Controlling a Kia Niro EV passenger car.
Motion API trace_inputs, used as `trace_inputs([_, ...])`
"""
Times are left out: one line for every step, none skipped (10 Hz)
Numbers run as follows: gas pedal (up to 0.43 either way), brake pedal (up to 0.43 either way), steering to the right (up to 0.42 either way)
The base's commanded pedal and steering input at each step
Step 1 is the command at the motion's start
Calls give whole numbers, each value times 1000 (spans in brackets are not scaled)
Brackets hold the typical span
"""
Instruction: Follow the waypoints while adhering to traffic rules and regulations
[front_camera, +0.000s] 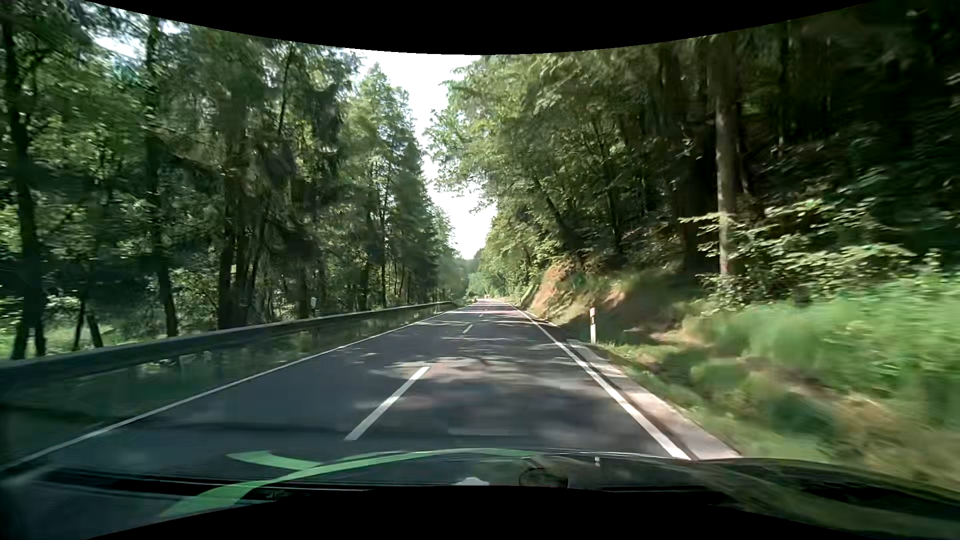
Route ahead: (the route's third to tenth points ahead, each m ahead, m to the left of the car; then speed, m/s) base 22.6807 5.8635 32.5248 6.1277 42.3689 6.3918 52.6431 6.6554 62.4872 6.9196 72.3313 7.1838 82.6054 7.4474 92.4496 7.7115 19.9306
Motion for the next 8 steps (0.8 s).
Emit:
trace_inputs([197,0,-8])
trace_inputs([220,0,-8])
trace_inputs([220,0,-8])
trace_inputs([228,0,-8])
trace_inputs([240,0,-7])
trace_inputs([240,0,-6])
trace_inputs([240,0,-6])
trace_inputs([228,0,-5])
